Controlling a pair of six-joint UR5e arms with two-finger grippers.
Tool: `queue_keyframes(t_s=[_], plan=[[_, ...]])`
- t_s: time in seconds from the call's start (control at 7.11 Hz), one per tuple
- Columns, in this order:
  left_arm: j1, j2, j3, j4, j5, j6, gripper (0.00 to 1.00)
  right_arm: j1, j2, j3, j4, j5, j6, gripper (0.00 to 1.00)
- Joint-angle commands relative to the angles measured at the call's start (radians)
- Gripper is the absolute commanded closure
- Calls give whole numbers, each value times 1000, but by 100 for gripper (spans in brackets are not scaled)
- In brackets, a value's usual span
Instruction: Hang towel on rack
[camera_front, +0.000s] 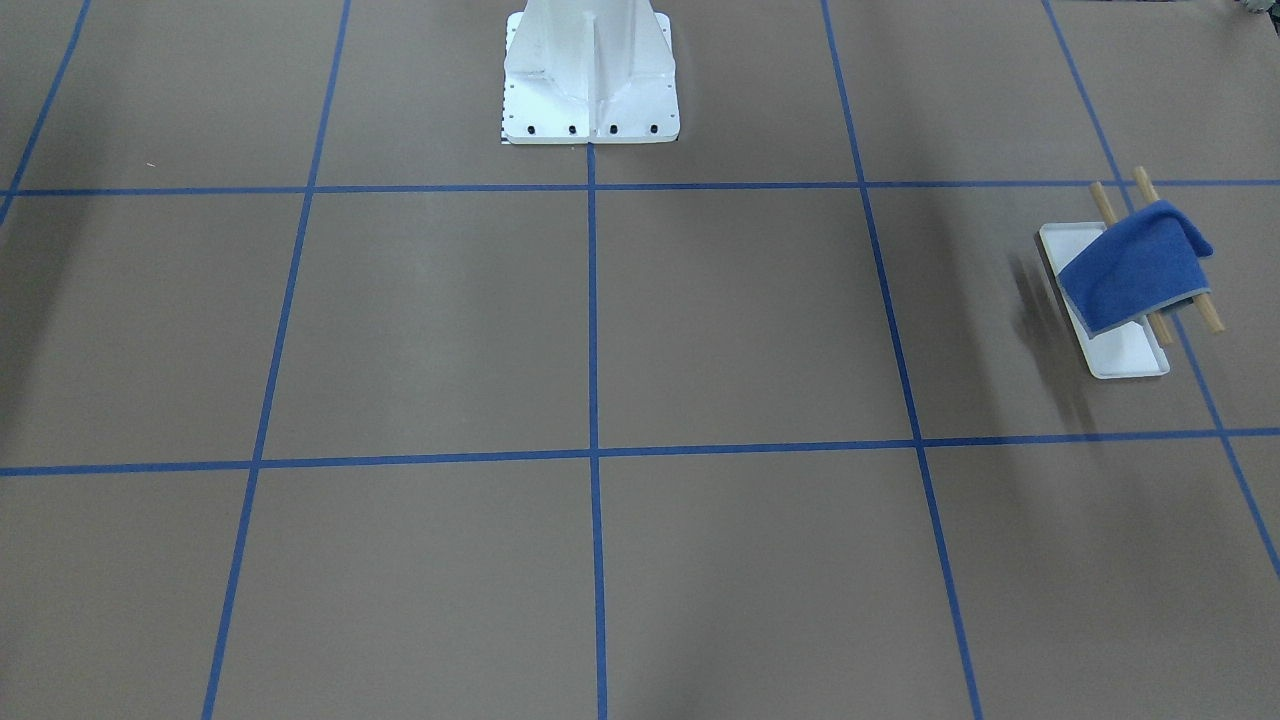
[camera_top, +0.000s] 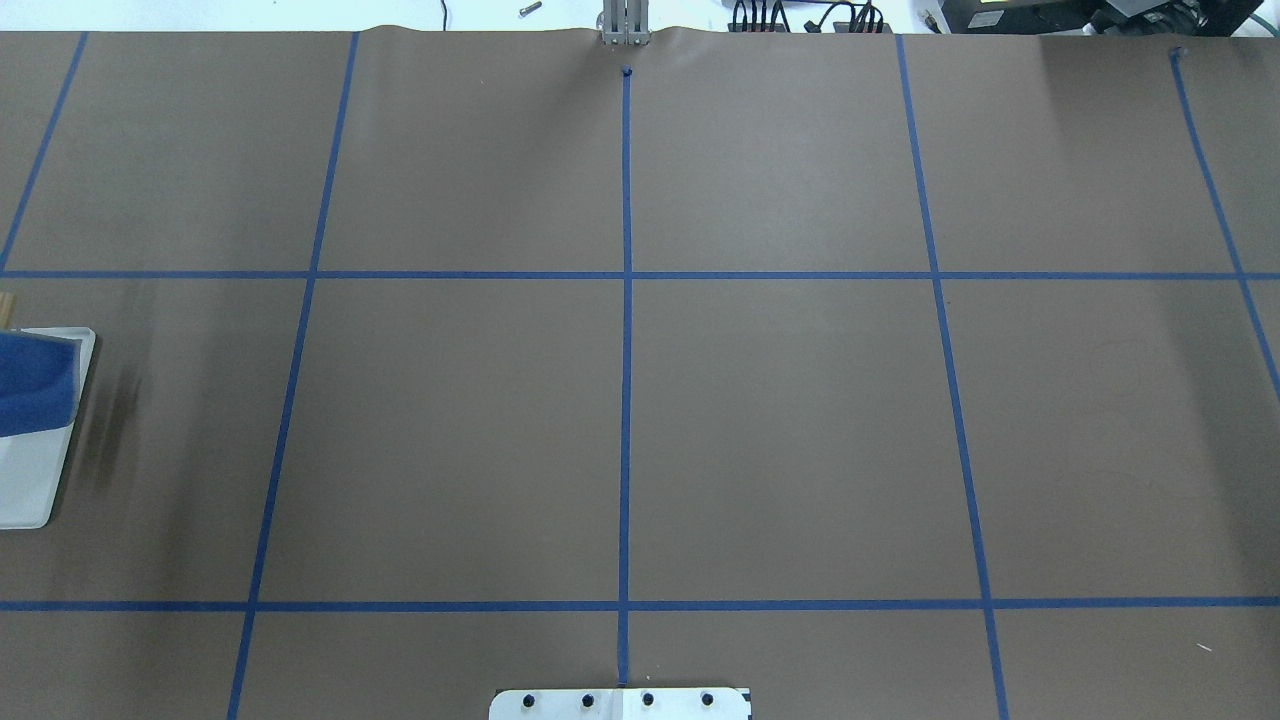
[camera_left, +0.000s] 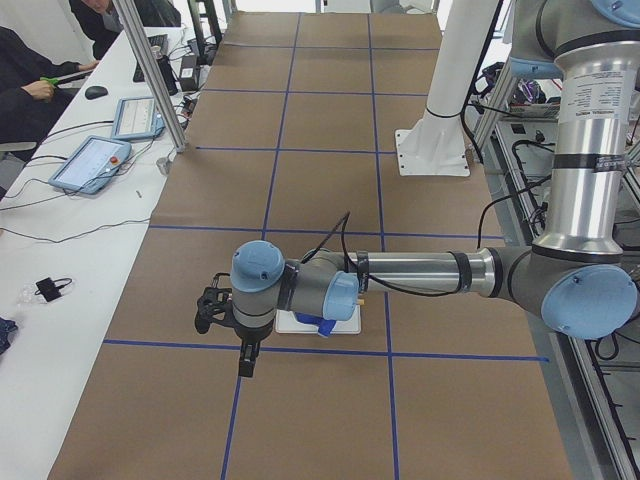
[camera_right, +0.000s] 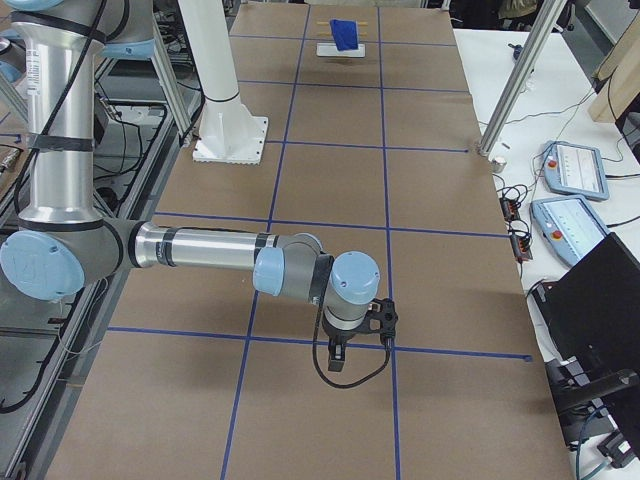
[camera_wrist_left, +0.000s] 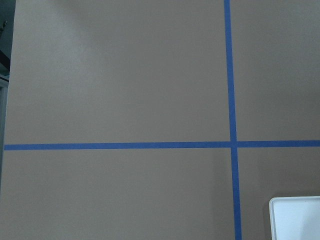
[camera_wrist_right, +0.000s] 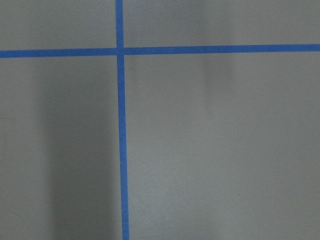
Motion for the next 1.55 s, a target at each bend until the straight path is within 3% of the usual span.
queue_keyframes(t_s=[0.0, 0.7, 0.99, 1.13, 1.41], plan=[[1, -4, -9, 4, 7, -3, 1, 0, -1, -5, 0, -13, 0, 0], [44, 4, -1, 1, 25, -1, 1, 0, 1, 3, 32, -74, 21, 0], [42, 4, -1, 4, 16, -3, 1, 0, 31, 19, 57, -62, 84, 0], [41, 5, -13, 2, -8, -4, 1, 0, 27, 15, 124, -57, 110, 0], [41, 4, -16, 2, -19, -6, 1, -1, 27, 10, 143, 4, 159, 0]])
